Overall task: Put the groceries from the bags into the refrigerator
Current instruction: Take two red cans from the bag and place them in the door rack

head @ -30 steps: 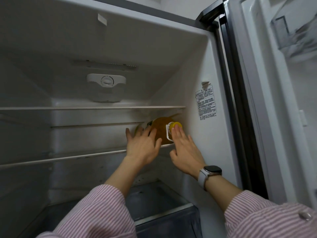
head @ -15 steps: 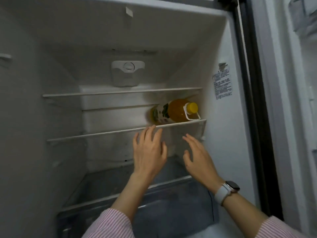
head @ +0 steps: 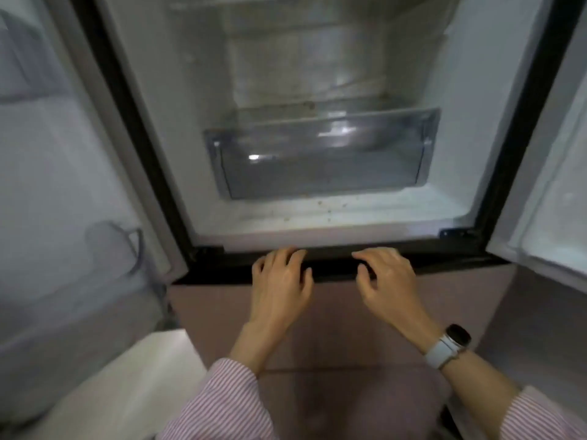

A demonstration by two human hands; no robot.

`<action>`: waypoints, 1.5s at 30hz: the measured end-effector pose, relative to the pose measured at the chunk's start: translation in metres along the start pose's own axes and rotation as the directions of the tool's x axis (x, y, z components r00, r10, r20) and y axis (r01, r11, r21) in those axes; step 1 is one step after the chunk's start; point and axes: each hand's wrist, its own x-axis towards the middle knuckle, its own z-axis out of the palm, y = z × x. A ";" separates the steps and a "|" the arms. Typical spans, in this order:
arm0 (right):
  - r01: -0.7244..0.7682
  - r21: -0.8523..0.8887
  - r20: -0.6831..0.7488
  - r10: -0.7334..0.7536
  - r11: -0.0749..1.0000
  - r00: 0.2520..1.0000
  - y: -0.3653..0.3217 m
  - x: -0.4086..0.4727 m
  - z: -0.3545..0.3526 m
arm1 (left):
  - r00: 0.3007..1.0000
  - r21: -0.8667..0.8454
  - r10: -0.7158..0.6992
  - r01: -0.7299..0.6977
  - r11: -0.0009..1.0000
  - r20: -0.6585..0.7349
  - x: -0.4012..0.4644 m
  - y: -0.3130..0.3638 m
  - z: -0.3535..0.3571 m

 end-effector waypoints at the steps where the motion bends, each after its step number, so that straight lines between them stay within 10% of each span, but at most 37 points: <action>1: -0.003 0.023 0.049 0.002 1.000 0.999 -0.002 -0.024 0.004 | 0.997 0.016 -0.040 0.039 0.999 0.058 -0.032 0.000 -0.001; 7: -0.046 0.092 0.570 -0.014 0.995 0.821 -0.042 -0.163 0.033 | 0.829 0.118 -0.408 0.394 0.912 0.384 -0.226 -0.007 -0.029; 11: 0.025 0.216 0.756 -0.184 0.976 0.628 -0.106 -0.231 0.052 | 0.669 0.245 -0.656 0.611 0.753 0.350 -0.334 -0.023 -0.073; 20: 0.180 0.573 0.733 -0.598 0.800 0.323 -0.302 -0.341 0.093 | 0.310 0.357 -0.946 0.877 0.322 0.090 -0.522 -0.065 -0.207; 30: 0.251 0.830 0.527 -0.848 0.498 -0.060 -0.617 -0.483 0.106 | -0.061 0.257 -0.960 0.957 -0.134 -0.274 -0.725 -0.144 -0.416; 37: 0.193 0.885 0.459 -0.864 0.424 -0.206 -0.764 -0.544 0.115 | -0.141 0.184 -0.926 0.959 -0.215 -0.352 -0.816 -0.224 -0.508; 45: 0.205 0.908 0.391 -0.915 0.365 -0.102 -0.899 -0.558 0.210 | -0.076 0.172 -0.903 0.972 -0.162 -0.423 -0.860 -0.360 -0.551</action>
